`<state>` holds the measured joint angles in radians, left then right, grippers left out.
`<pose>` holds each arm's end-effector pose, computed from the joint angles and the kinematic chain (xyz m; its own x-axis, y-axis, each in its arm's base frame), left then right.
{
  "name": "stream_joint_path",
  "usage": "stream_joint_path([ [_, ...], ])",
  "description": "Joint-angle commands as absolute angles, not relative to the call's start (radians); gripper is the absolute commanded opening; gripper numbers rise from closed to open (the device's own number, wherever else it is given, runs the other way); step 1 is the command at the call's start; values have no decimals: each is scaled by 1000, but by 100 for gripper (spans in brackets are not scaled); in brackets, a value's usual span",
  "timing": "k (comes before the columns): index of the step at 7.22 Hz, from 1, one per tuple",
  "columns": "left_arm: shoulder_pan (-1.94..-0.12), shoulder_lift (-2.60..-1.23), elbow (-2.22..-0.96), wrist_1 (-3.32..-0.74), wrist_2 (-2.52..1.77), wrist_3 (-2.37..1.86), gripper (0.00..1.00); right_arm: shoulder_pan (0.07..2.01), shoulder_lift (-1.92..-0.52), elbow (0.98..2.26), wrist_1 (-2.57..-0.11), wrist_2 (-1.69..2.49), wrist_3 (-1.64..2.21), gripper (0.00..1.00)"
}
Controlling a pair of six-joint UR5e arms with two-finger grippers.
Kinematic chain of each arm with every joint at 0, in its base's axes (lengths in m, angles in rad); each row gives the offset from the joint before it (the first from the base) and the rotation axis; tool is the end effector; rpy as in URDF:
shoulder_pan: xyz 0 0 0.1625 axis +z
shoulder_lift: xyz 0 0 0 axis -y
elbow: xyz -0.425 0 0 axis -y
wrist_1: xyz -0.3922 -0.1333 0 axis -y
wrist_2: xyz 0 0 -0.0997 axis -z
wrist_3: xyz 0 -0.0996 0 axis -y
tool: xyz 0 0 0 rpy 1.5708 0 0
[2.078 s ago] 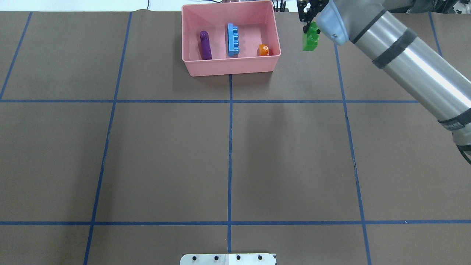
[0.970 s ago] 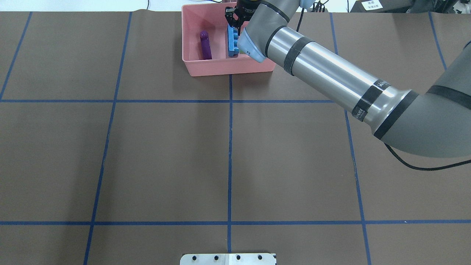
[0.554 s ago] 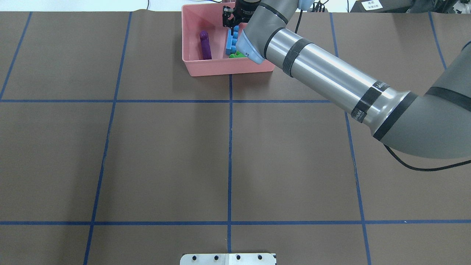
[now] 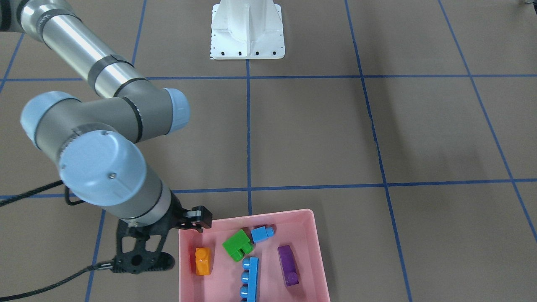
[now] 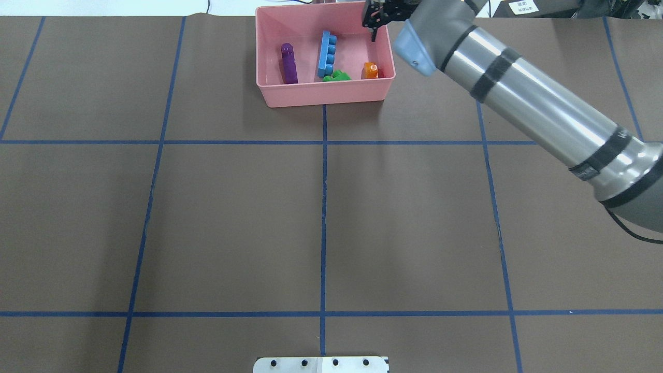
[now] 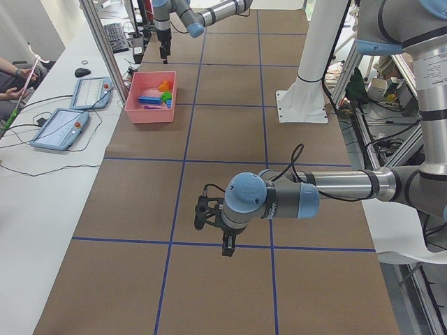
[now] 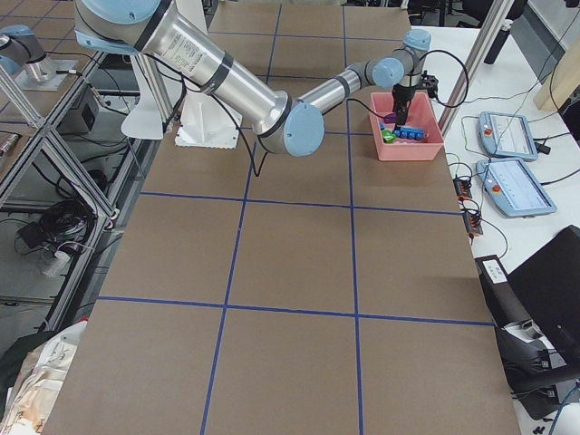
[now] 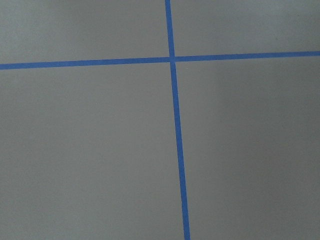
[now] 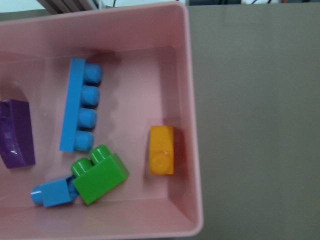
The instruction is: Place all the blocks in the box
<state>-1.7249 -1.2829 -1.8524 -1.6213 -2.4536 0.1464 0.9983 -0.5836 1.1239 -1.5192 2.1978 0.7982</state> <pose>-0.1131 -0.3608 0.6313 0.6483 0.0810 -0.7571 0.0594 0.9859 0.1563 -0.3806 -0.7287 0.2063 0.6733 0.0013 0.7394 -0.0466 0.9981 0.0408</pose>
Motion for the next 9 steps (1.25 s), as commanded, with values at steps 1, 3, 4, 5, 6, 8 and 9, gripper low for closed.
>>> stream_joint_path([
  [1,-1717,-1299,-1864,-1618,-2415,132,100,1107,-824,1354,-1559,2270,640,100],
  [3,-1645,-1327,-1868,-1617,-2346,77,100,1184,-1027,1521,-1562,2285,534,100],
  [4,-1608,-1334,-1868,-1611,-2320,78,100,1240,-1131,1601,-1568,2325,479,100],
  [5,-1608,-1319,-1890,-1612,-2333,87,100,1291,-1258,1697,-1581,2326,419,100],
  [6,-1608,-1319,-1907,-1615,-2347,89,100,1352,-1395,1744,-1582,2327,275,100],
  [8,-1608,-1318,-1902,-1623,-2344,86,100,1455,-1565,1778,-1585,2322,131,100],
  [9,-1609,-1313,-1901,-1623,-2348,89,100,1480,-1631,1784,-1583,2319,67,100],
])
